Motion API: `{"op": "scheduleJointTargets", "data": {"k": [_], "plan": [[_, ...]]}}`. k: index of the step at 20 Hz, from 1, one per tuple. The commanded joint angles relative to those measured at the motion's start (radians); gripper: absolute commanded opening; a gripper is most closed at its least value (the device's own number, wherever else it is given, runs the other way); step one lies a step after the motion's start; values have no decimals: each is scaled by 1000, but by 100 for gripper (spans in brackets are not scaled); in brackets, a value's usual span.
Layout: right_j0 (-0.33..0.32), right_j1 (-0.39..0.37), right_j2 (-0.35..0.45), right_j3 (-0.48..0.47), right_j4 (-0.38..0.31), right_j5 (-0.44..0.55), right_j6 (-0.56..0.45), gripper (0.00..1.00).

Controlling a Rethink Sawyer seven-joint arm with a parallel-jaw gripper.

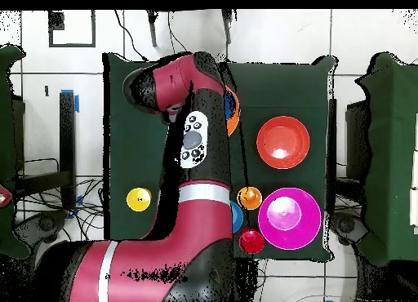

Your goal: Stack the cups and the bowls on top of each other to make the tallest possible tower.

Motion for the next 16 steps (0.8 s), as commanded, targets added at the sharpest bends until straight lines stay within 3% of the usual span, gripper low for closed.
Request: {"op": "scheduleJointTargets", "data": {"k": [1, 16], "plan": [[13, 48, 37, -83, -47, 102, -95, 0], [8, 55, 26, -87, -37, 82, -140, 0]]}}
